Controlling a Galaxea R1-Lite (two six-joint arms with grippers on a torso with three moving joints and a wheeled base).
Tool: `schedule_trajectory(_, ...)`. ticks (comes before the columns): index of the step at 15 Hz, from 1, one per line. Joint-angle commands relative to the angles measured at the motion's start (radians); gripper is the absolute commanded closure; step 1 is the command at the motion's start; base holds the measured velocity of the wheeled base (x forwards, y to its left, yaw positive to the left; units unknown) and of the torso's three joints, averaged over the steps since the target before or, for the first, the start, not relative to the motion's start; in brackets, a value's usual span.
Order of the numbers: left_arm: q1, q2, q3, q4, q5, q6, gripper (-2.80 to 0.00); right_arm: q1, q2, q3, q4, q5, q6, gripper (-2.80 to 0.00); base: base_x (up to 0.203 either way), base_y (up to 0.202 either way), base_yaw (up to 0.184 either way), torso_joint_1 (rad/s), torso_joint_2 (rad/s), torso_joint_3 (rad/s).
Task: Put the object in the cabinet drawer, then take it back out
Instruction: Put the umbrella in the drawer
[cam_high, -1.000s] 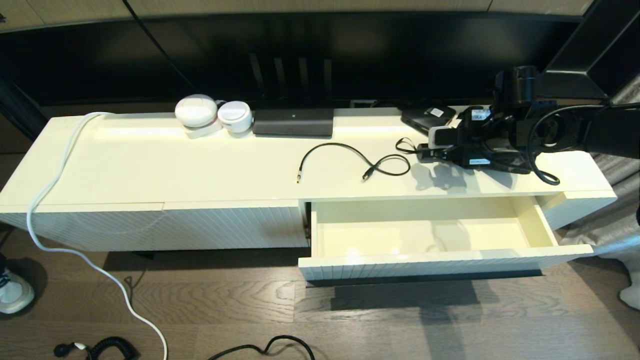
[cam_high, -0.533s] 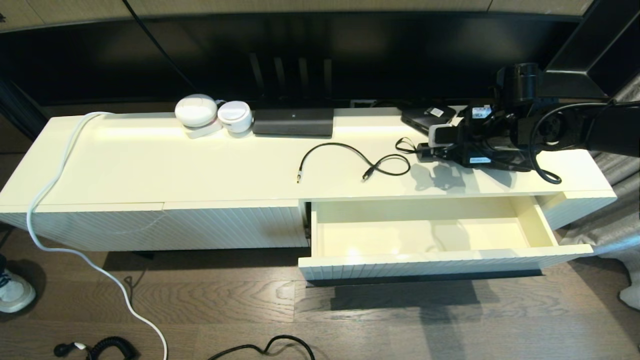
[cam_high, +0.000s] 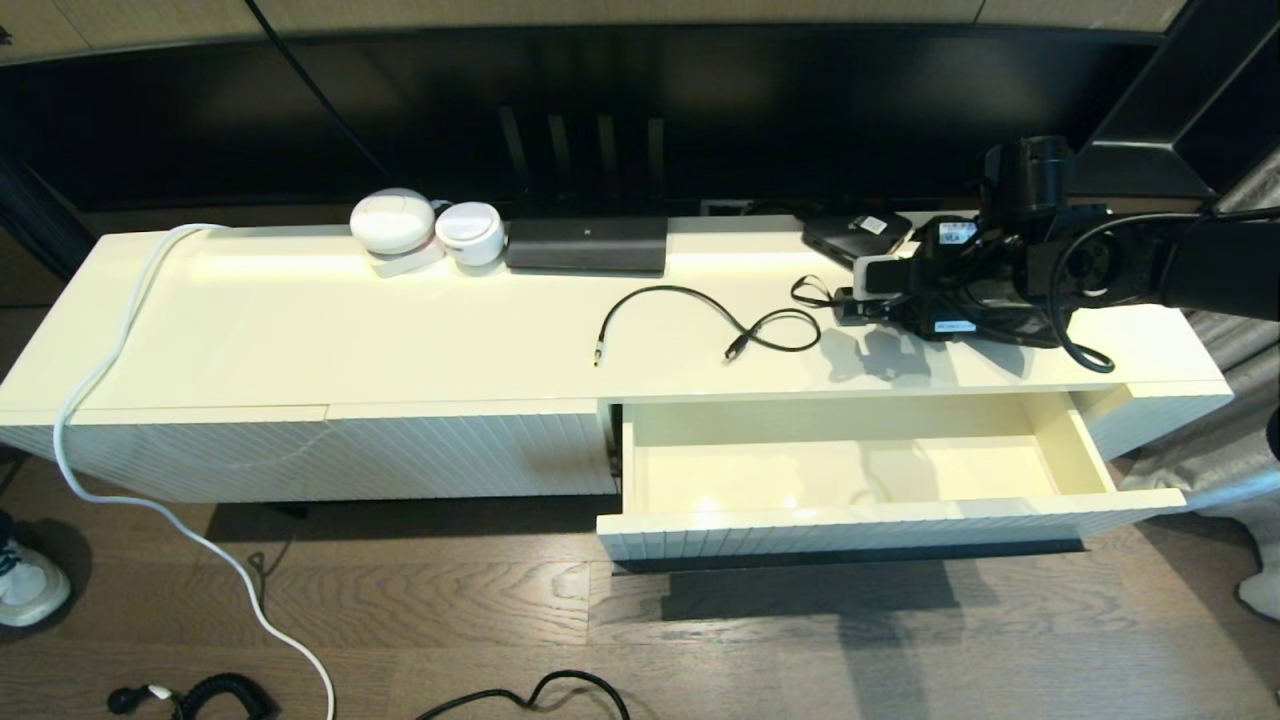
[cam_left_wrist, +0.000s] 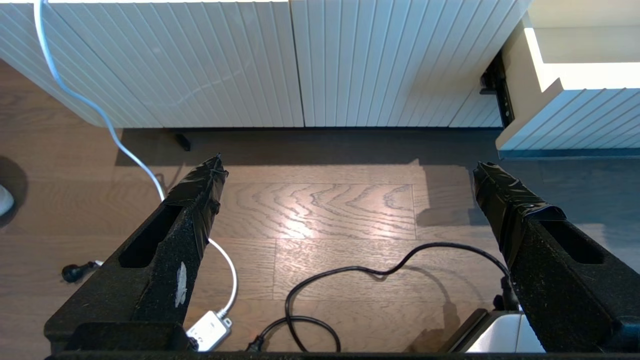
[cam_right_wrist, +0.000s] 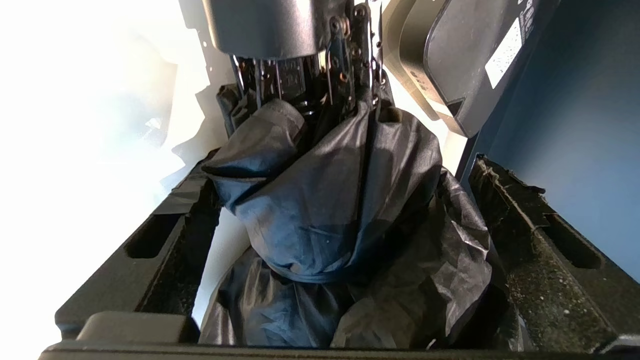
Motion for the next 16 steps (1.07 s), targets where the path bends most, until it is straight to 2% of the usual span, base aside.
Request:
schedule_trajectory(1,0.0,0.0,0.0,0.0,0.001,0.0,-2.8,0.0,0.007,0.0,0.001,-0.003,-0.003,-2.8,0.0,0.0,0.0,0.0,0.0,0.0)
schedule_trajectory(16,0.0,0.0,0.0,0.0,0.001,0.0,-2.8,0.007,-0.029,-0.002,0.015,-0.001,0.005,-2.8,0.0,0.0,0.0,0.0,0.0,0.0)
